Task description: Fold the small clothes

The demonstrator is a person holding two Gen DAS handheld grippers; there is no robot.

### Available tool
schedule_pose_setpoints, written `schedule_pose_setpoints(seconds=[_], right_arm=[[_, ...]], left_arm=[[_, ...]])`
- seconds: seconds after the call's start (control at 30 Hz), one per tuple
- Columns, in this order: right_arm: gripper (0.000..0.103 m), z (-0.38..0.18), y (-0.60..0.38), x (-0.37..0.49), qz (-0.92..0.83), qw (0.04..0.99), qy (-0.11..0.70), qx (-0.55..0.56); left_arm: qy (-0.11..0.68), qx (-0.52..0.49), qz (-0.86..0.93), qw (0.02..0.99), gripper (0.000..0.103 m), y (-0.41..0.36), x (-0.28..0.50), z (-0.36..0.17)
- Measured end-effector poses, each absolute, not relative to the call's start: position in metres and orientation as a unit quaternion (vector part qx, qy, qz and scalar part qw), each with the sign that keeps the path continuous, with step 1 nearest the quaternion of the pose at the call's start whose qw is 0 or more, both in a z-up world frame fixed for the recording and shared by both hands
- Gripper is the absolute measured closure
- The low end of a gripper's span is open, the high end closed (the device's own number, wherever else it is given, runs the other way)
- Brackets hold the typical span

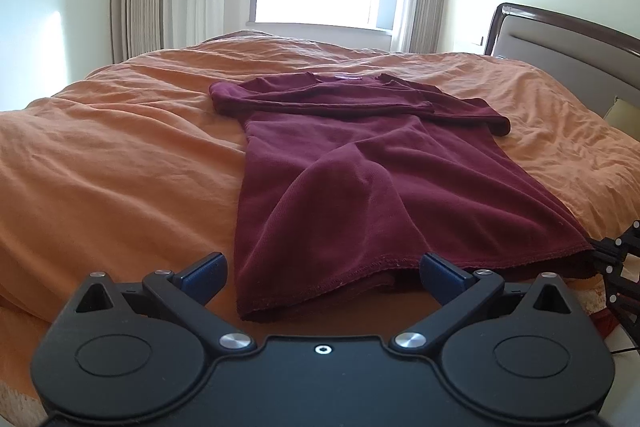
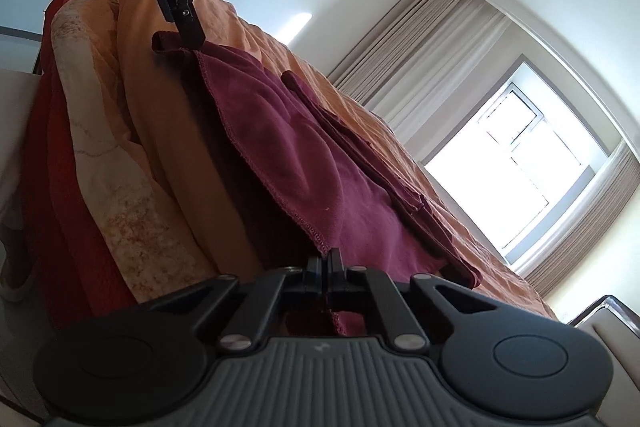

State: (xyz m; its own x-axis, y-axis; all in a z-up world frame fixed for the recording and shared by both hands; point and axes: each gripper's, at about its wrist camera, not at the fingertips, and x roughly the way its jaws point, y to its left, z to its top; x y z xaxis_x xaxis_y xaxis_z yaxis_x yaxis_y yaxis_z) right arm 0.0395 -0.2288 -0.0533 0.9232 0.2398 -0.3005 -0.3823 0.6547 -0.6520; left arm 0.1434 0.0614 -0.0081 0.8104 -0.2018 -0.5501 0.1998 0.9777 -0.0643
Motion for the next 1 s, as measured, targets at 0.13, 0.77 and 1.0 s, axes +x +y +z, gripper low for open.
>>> schedule_pose_setpoints(seconds=[0.13,0.77,1.0], right_arm=[[0.101,-0.053,-0.242,0.03,0.161,0.901,0.109,-0.388],[0.057,-0.07,-0.209,0.044,0.202,0.89,0.077,-0.401],[0.058,-0.091,-0.185,0.06,0.187,0.881,0.071,-0.428]], left_arm=[[0.284,0.011,-0.105,0.953,0.001,0.061,0.142,-0.007],[0.278,0.03,-0.126,0.952,0.001,0.049,0.137,-0.006],[0.278,0.036,-0.147,0.949,0.001,0.037,0.137,-0.007]])
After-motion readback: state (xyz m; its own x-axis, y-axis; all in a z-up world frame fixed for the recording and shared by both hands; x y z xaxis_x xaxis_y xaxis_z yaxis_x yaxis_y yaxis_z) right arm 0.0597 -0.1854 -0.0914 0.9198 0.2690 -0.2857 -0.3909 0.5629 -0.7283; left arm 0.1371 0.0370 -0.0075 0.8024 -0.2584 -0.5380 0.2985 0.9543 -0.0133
